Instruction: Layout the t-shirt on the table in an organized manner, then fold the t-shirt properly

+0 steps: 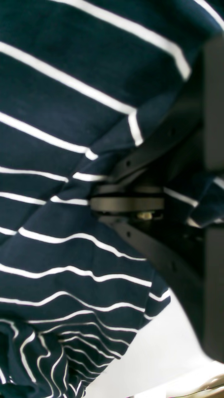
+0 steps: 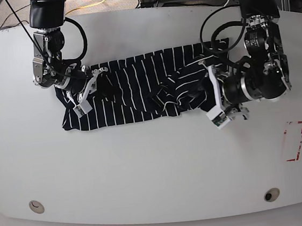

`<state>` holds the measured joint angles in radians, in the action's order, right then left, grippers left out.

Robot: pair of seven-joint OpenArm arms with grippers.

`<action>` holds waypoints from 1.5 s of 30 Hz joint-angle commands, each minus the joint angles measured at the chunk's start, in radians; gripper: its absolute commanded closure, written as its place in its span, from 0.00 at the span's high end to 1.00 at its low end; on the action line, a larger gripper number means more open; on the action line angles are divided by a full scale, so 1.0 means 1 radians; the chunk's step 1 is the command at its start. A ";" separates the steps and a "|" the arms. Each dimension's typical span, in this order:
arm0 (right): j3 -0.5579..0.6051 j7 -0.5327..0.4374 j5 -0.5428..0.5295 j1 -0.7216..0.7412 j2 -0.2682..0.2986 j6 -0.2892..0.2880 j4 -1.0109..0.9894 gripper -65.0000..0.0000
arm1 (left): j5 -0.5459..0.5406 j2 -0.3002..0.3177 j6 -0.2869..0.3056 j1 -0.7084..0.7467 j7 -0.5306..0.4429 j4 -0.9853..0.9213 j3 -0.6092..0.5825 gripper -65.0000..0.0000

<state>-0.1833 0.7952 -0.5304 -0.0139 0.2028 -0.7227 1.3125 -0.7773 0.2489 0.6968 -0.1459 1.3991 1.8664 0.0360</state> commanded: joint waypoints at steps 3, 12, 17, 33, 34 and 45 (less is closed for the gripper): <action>0.006 0.097 0.094 -0.008 0.007 0.025 -0.012 0.02 | -0.012 0.062 0.001 -0.010 -0.007 0.012 0.066 0.46; 0.005 0.097 0.094 -0.008 0.004 0.025 -0.012 0.02 | -0.014 0.112 0.001 0.033 -0.007 -0.027 0.091 0.55; 0.005 0.097 0.094 -0.008 0.004 0.025 -0.012 0.02 | -0.014 0.112 0.001 0.076 -0.007 -0.047 0.091 0.55; 0.005 0.097 0.094 -0.008 0.004 0.025 -0.012 0.02 | -0.014 0.108 0.001 0.141 -0.074 -0.175 0.025 0.54; 0.005 0.097 0.094 -0.008 0.004 0.025 -0.012 0.02 | -0.014 0.108 0.001 0.141 -0.080 -0.175 0.015 0.54; 0.005 0.097 0.094 -0.008 0.004 0.025 -0.012 0.02 | -0.014 0.080 0.001 0.137 -0.091 -0.161 -0.044 0.13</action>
<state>-0.1825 0.7963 -0.5278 -0.0124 0.1993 -0.7227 1.3121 -0.7753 0.3286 0.6964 0.0086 1.3197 1.6817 -0.0040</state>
